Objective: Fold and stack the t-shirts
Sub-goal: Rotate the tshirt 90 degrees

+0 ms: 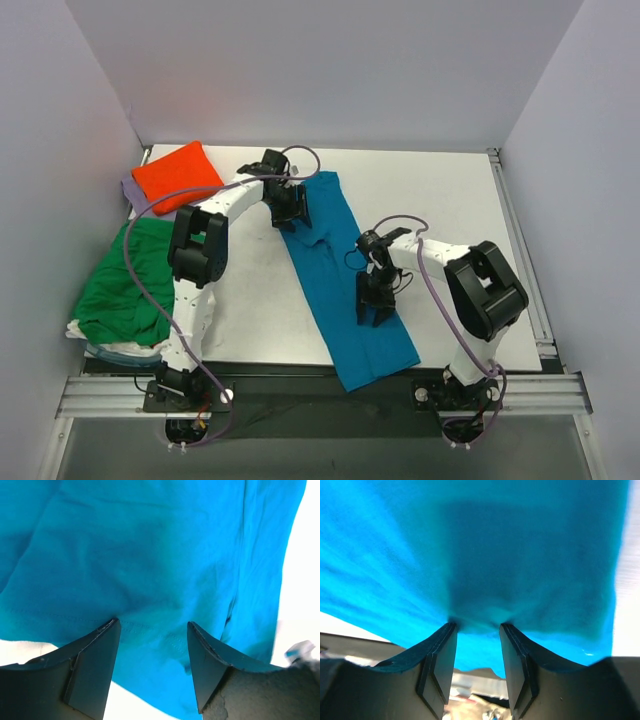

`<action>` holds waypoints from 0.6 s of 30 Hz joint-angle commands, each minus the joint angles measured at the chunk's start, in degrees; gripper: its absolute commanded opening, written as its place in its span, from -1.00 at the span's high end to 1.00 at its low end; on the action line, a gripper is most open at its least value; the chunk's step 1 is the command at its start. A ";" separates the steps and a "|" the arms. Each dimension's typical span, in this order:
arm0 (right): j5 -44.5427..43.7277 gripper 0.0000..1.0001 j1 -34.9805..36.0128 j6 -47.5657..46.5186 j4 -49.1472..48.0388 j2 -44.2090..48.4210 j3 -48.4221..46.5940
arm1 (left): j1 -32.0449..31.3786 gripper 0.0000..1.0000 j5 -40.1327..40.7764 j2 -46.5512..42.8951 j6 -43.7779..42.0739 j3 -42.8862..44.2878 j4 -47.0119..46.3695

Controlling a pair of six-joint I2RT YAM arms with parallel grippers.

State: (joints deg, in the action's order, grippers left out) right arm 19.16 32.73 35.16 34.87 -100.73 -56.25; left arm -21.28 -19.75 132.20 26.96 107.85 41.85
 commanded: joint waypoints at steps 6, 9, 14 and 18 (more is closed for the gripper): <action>4.22 0.19 3.83 4.30 -4.02 -8.07 -5.88 | 1.24 -0.33 -0.11 11.22 -0.51 14.56 1.92; 4.05 0.19 3.83 5.80 -3.85 -10.54 -9.31 | 1.33 -0.33 0.23 13.86 0.02 19.93 3.15; 4.22 0.19 3.74 6.77 -2.88 -14.31 -14.67 | 2.12 -0.33 0.24 16.51 1.78 26.17 2.02; 4.57 0.19 3.57 6.59 -1.92 -17.48 -20.37 | 2.56 -0.33 -1.16 17.56 3.18 28.29 -1.93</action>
State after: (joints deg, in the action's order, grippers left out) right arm 27.90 36.10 41.82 36.45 -114.87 -73.54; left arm -19.75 -21.52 147.50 29.23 133.38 43.13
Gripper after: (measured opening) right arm 0.405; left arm 0.663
